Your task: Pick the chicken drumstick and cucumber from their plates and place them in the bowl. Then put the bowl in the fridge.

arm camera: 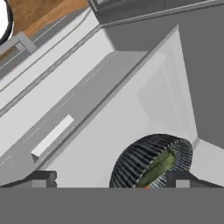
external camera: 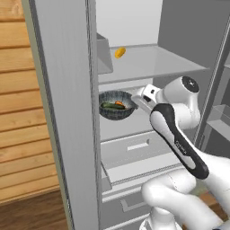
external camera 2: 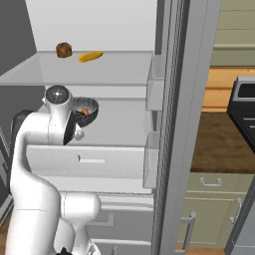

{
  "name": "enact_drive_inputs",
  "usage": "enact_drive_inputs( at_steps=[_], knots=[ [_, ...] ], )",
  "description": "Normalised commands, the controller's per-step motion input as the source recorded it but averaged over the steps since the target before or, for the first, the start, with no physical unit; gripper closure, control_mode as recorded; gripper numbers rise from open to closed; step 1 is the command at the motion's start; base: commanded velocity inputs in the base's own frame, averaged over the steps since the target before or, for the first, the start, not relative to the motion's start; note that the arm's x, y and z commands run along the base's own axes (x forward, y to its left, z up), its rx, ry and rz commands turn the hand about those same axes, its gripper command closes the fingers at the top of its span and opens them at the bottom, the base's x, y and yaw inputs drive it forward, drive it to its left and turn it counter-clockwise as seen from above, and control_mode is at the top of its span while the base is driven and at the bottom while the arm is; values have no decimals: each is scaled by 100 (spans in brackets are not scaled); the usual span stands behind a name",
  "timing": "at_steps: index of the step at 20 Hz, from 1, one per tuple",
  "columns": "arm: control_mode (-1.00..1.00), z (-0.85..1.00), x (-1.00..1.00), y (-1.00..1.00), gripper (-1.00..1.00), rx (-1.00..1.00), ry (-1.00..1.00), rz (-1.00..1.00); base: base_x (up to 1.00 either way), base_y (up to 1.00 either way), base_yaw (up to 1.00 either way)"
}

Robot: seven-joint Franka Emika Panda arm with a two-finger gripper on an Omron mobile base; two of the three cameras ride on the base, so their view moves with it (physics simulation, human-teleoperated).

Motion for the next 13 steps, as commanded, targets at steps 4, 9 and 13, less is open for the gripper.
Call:
enact_drive_inputs(
  at_steps=[4,9,13],
  knots=[
    [-100,11,-100,0,-100,-15,0,14,0,0,0],
    [-100,2,-100,0,-100,-7,0,4,0,0,0],
    [-100,0,-100,0,-100,-9,0,3,0,0,0]
  ],
)
